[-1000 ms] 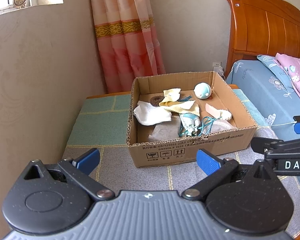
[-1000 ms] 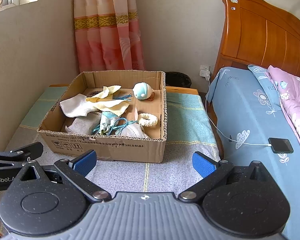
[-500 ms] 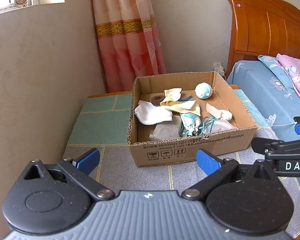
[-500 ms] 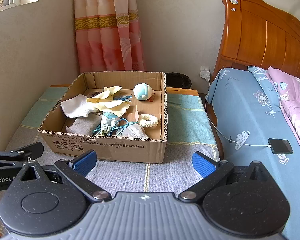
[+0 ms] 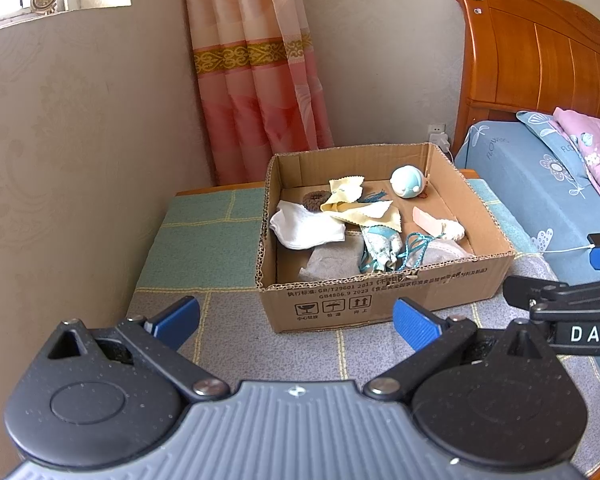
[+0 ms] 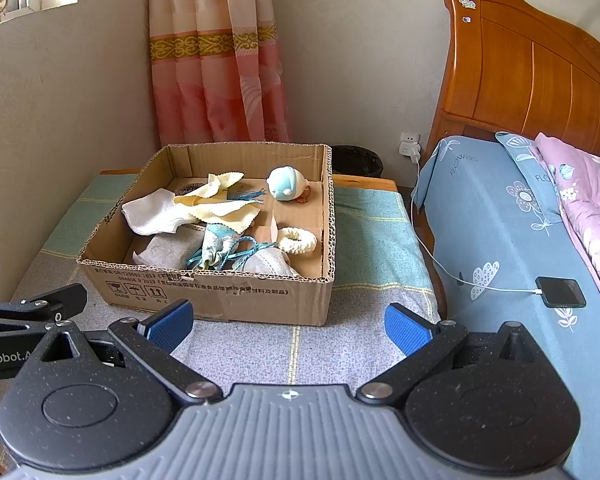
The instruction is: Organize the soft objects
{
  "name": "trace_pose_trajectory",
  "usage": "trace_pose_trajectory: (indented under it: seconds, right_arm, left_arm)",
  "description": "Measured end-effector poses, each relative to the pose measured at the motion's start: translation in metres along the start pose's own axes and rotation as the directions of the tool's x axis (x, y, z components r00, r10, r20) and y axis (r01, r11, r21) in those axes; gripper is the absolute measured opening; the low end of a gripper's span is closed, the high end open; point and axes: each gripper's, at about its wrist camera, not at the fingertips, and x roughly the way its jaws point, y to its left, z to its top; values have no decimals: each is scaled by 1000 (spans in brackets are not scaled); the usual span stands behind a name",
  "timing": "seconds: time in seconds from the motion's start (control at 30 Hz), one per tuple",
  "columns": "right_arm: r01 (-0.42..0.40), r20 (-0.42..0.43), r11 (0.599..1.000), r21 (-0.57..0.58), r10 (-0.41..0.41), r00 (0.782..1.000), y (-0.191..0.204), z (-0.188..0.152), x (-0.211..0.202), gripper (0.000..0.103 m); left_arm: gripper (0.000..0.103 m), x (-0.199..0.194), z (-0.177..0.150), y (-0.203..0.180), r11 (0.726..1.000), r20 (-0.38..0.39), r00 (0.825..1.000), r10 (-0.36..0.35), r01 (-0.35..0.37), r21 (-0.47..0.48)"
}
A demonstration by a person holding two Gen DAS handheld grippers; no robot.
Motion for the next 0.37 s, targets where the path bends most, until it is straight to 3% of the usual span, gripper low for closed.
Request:
trace_pose_trajectory:
  seconds: [0.37]
  right_arm:
    - [0, 1, 1000, -1, 0, 1000, 0, 0, -1, 103]
  left_arm:
    - [102, -2, 0, 0, 1000, -2, 1000, 3, -3, -2]
